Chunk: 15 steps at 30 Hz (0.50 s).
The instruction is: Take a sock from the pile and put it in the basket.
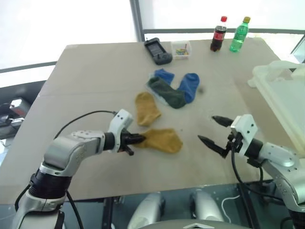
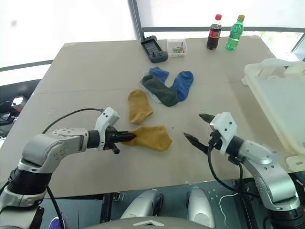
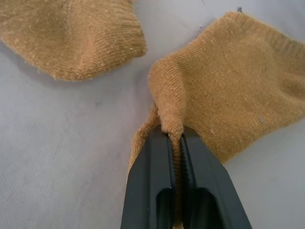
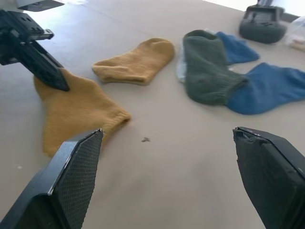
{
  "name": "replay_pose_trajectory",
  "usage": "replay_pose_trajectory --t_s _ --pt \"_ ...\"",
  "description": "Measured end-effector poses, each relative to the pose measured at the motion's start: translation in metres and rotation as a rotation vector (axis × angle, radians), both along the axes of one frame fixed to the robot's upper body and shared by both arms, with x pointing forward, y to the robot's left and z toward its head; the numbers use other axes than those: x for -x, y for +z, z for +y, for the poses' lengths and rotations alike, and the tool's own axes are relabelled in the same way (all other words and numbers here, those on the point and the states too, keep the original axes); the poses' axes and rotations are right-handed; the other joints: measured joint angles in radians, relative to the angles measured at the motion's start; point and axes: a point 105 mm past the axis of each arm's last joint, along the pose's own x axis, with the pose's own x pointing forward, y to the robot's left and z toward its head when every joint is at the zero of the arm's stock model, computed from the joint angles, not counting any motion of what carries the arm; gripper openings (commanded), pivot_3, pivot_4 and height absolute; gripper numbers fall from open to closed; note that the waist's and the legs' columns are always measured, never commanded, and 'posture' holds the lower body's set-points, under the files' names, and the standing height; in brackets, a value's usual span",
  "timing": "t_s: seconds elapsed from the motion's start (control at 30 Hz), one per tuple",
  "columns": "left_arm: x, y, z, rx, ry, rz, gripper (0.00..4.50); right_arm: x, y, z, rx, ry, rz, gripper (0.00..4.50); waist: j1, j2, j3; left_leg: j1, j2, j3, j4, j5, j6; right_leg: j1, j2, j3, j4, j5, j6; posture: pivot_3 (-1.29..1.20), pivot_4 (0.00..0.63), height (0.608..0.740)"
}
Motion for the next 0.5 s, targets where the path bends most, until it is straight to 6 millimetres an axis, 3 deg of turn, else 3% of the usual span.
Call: replay_pose_trajectory --t_s 0.17,0.27,0.43,0.5 --pt "0.001 -0.002 -0.017 0.017 -0.035 -0.017 0.14 -0.005 -0.009 0.038 0.024 0.111 0.000 4.50 0.008 0.000 0.000 0.000 0.000 -0.001 0.000 0.000 0.000 0.000 0.000 -0.001 -0.001 0.000 0.000 0.00 0.150 0.740" --pt "0.001 -0.002 -0.023 0.018 -0.037 -0.032 0.00 -0.012 -0.024 0.051 0.054 0.133 0.018 3.62 0.012 0.000 0.000 -0.001 0.000 0.000 0.000 0.000 0.000 0.000 0.000 -0.001 -0.002 0.000 0.000 0.00 0.150 0.740" --pt "0.003 -0.002 -0.034 0.046 -0.044 -0.037 1.88 -0.015 -0.060 0.054 0.187 0.160 0.042 1.19 0.018 0.000 0.000 -0.001 0.000 0.000 0.000 0.000 0.000 0.000 0.001 -0.001 -0.002 0.000 0.000 0.00 0.150 0.740" --pt "0.007 -0.003 -0.035 0.060 -0.047 -0.039 2.68 -0.017 -0.065 0.051 0.224 0.170 0.015 0.34 0.019 0.000 0.000 0.000 0.000 0.000 0.000 0.000 0.000 0.000 0.001 -0.001 -0.002 0.000 0.000 0.00 0.150 0.740"
